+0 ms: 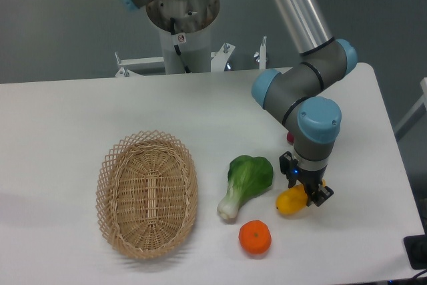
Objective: Pick up the mango from the table
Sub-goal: 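Close the gripper fingers around the yellow mango, then lift the grasped yellow mango up off the table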
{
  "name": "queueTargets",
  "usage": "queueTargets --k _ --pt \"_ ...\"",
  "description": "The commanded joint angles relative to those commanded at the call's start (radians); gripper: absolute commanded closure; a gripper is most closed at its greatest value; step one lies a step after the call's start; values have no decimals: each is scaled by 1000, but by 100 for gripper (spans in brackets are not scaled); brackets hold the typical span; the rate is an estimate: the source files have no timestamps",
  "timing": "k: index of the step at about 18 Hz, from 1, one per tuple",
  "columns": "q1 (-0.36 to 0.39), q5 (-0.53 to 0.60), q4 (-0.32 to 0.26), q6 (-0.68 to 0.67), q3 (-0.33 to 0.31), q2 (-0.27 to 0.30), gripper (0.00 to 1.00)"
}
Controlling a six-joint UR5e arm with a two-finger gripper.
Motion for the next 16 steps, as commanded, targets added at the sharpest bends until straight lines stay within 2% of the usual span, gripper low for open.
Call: queueTargets --k 5,11,16 --pt "2 -5 2 2 8 5 46" --pt "5 -20 -2 -29 81 55 46" --pt "-8 -173 -14 -155 104 139 45"
